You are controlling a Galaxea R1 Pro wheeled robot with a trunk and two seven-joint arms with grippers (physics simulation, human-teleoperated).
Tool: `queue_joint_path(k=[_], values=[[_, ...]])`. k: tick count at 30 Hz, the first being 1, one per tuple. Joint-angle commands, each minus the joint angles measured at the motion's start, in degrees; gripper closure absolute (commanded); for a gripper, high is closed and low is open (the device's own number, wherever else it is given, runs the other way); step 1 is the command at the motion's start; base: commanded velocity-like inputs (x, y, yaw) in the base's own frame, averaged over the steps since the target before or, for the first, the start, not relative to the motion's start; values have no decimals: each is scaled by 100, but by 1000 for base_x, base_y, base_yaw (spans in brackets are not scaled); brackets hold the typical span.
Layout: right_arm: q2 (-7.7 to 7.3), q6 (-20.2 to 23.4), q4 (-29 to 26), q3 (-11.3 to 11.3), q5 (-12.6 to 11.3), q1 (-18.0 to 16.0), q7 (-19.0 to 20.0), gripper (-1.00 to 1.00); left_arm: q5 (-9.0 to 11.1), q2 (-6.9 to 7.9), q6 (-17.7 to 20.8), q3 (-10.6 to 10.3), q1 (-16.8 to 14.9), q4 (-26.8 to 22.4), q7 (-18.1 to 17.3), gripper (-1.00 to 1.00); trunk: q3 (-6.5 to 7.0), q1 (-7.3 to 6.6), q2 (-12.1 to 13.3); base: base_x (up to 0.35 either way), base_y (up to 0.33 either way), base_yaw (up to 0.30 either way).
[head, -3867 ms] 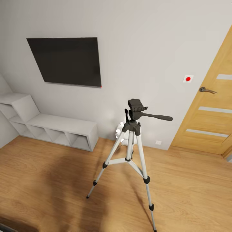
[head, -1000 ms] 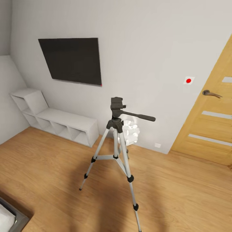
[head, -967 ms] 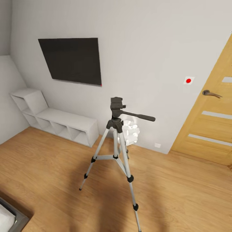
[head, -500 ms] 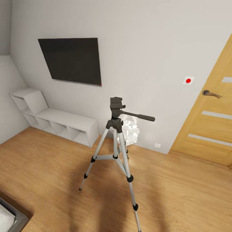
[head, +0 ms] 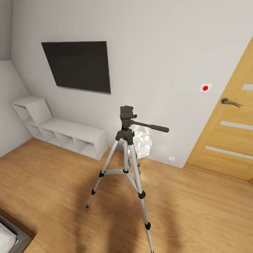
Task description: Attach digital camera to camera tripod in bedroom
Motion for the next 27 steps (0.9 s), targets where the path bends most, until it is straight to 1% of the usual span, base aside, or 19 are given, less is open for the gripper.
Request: queue_joint_path(k=[1,2,3,4,6,7,8,9,11,12,15,17,18,20,21,24,25,26,27], values=[[7,115,-234,-7,56,2,17,-100,55,1,-12,-47,-4,7,-35,100,-11,2,-10,0,0,0],[13,257,-457,-8,57,2,18,-100,55,1,-12,-47,-4,7,-35,100,-11,2,-10,0,0,0],[24,829,-1206,-12,49,2,19,-100,55,1,-12,-47,-4,7,-34,100,-11,2,-10,0,0,0],[32,1300,-1755,-15,46,2,20,-100,55,1,-12,-47,-4,7,-35,100,-11,2,-10,0,0,0],[37,1798,-2329,-17,32,2,22,-100,55,1,-12,-47,-4,7,-36,100,-11,2,-10,0,0,0],[42,2273,-2912,-19,20,-1,23,-100,55,1,-12,-47,-4,7,-34,100,-11,2,-10,0,0,0],[44,2489,-3202,-19,12,-1,24,-100,55,1,-12,-47,-4,7,-35,100,-11,2,-10,0,0,0],[47,2886,-3764,-20,-8,9,26,-100,55,1,-12,-47,-4,7,-35,100,-11,2,-10,0,0,0],[49,3212,-4273,-24,-23,18,24,-100,55,1,-12,-47,-4,7,-36,100,-11,2,-10,0,0,0],[51,3464,-4707,-26,-36,6,21,-100,55,1,-12,-47,-4,7,-36,100,-11,2,-10,0,0,0],[56,3748,-5228,-28,-51,-69,16,-100,55,1,-12,-47,-4,7,-36,100,-11,2,-10,0,0,0],[72,3886,-5487,-27,-56,-188,15,-100,55,1,-12,-47,-4,7,-36,100,-11,2,-10,0,0,0],[117,4002,-5675,-26,-62,-357,13,-100,55,1,-12,-47,-4,7,-37,100,-11,2,-10,0,0,0],[182,4111,-5794,-28,-67,-564,13,-100,55,1,-12,-47,-4,7,-37,100,-11,2,-10,0,0,0],[256,4231,-5869,-28,-74,-796,12,-100,55,1,-12,-47,-4,7,-37,100,-11,2,-10,0,0,0],[355,4445,-5935,-29,-82,-1165,16,-100,55,1,-12,-47,-4,7,-37,100,-11,2,-10,0,0,0],[408,4601,-5966,-29,-82,-1405,26,-100,55,1,-12,-47,-4,7,-37,100,-11,2,-10,0,0,0],[429,4679,-5980,-30,-82,-1517,37,-100,55,1,-12,-47,-4,7,-37,100,-11,2,-10,0,0,0],[459,4831,-6006,-30,-90,-1726,84,-100,55,1,-12,-47,-4,7,-37,100,-11,2,-10,0,0,0]])
